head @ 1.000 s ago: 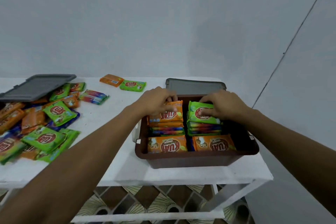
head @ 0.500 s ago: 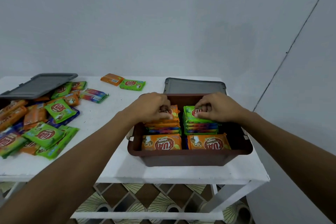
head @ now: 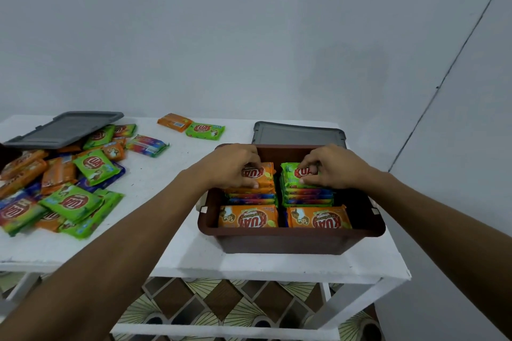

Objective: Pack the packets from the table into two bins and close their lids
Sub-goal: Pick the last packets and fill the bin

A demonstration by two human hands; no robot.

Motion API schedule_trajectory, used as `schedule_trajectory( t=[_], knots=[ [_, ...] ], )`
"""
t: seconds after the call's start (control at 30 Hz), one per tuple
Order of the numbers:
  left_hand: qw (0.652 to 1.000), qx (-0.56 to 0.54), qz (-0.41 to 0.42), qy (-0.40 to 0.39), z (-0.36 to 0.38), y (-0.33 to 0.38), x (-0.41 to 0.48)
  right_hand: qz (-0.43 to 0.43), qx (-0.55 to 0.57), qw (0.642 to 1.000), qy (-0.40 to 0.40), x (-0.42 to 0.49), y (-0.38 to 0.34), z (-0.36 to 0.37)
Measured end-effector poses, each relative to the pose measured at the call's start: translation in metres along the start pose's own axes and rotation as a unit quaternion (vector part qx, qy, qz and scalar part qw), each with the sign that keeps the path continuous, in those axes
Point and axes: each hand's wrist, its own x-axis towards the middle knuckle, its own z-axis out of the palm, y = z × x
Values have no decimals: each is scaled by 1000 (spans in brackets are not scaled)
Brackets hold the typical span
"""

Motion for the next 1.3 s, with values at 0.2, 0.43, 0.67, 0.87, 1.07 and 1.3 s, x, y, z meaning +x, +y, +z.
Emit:
schedule_trajectory(
  t=[0.2, 0.43, 0.67, 0.87, 1.07, 1.3],
  knots=[
    [964, -179, -90, 177, -25, -50, -35, -4, 115, 993, 39, 24, -19, -16],
    [930, -200, -252, 176, -31, -136, -82, -42, 145, 987, 49, 124, -75, -13],
    [939, -155, -298, 75, -9, -240, -100, -54, 82, 994, -53, 255, -119, 27],
    [974, -86, -198, -61, 2, -301, -91, -39, 40, 992, -117, 325, -137, 58],
    [984, -62, -138, -95, 16, -333, -82, 107, 21, 980, -165, 359, -131, 84],
    [943, -249, -202, -91, 9, -334, -71, 124, 22, 976, -175, 355, -132, 87]
  ],
)
